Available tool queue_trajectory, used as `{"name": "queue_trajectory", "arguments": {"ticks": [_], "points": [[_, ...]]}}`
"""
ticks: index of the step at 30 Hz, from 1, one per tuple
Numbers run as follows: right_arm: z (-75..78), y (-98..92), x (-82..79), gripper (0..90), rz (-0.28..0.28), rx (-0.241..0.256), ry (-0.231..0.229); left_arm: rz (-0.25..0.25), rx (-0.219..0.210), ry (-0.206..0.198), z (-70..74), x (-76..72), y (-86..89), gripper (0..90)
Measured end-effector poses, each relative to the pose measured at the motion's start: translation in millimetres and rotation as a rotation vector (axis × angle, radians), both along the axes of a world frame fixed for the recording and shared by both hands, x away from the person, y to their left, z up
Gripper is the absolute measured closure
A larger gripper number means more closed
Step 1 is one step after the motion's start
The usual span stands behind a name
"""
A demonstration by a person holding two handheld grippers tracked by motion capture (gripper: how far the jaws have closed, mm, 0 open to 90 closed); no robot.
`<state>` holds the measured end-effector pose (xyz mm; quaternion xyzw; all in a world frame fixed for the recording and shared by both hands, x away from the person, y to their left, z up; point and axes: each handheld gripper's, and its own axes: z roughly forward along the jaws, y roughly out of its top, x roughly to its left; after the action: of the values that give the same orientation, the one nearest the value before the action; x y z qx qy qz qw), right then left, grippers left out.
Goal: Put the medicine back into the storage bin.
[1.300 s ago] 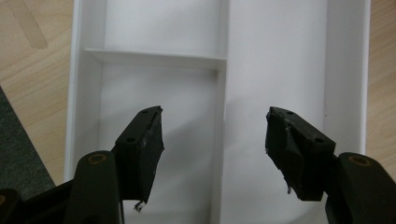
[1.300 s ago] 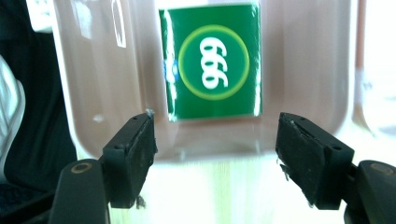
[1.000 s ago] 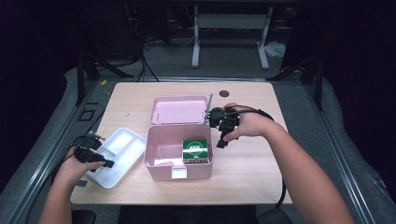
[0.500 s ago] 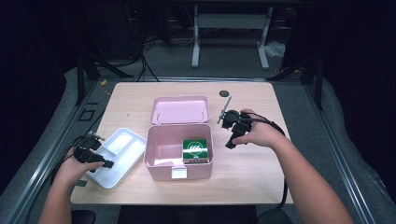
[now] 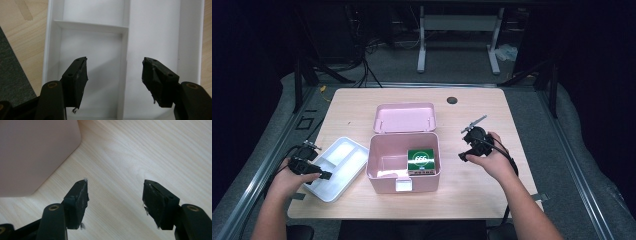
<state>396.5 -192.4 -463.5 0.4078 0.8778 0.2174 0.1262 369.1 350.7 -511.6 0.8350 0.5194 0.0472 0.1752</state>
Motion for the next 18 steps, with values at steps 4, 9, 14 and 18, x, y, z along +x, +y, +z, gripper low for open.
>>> {"name": "queue_trajectory", "arguments": {"ticks": [4,9,14,18], "points": [[-12.8,-8.1,-11.4,36.3,-0.057,0.078,-0.019,-0.009,0.001,-0.005,-0.2,0.7,-1.1,39.7],[-25.3,-12.6,-20.6,36.3,-0.1,0.113,-0.046,-0.017,0.007,-0.01,-0.7,0.6,-2.8,40.3],[-42.4,-17.3,-30.6,37.1,-0.144,0.156,-0.097,-0.01,0.009,-0.017,-0.7,1.8,-3.6,41.1],[-48.6,-20.3,-33.7,36.9,-0.164,0.175,-0.124,-0.008,0.02,-0.006,-4.9,6.3,-8.4,42.8]]}}
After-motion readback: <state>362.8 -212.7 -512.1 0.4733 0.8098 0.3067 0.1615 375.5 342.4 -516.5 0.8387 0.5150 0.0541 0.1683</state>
